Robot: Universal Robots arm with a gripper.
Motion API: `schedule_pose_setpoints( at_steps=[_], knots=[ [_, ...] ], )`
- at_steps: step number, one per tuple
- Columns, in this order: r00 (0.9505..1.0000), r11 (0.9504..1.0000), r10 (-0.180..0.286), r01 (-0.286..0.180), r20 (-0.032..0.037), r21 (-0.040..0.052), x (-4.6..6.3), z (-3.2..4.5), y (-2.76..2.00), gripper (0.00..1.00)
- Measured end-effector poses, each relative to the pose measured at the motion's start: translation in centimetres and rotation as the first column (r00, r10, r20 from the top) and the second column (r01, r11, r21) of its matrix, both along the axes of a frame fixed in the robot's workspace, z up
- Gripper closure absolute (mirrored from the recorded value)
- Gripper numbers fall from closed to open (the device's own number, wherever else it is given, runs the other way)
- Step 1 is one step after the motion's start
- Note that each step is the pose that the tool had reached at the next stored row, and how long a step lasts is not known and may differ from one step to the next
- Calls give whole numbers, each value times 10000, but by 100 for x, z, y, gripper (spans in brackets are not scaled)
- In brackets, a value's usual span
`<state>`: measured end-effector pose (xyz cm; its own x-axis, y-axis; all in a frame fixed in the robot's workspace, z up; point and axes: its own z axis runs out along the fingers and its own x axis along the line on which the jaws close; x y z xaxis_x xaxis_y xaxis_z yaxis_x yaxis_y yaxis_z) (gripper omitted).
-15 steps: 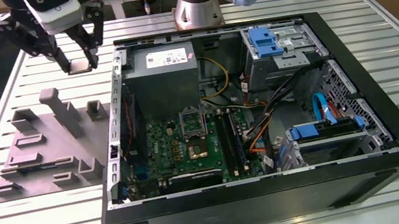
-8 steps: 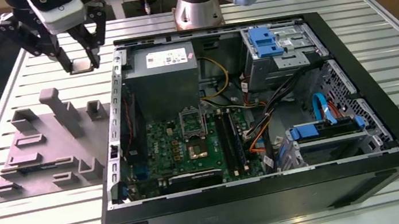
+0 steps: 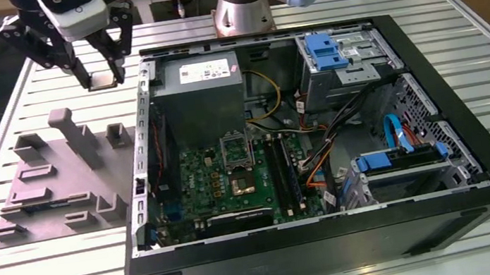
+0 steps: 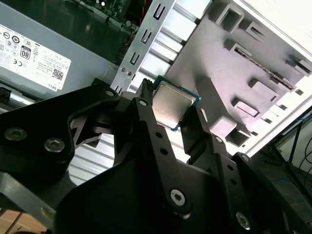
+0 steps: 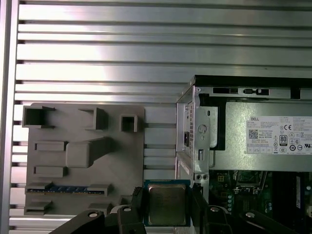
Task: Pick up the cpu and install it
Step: 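Pick up the cpu and move it towards the insertion slot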
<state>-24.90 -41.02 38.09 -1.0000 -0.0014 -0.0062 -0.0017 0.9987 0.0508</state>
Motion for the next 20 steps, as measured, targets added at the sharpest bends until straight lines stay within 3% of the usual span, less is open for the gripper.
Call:
schedule_pose_setpoints(
  at_steps=[20],
  knots=[
    [10000,10000,0,0,0,0,74,-2,0,53]
  ],
)
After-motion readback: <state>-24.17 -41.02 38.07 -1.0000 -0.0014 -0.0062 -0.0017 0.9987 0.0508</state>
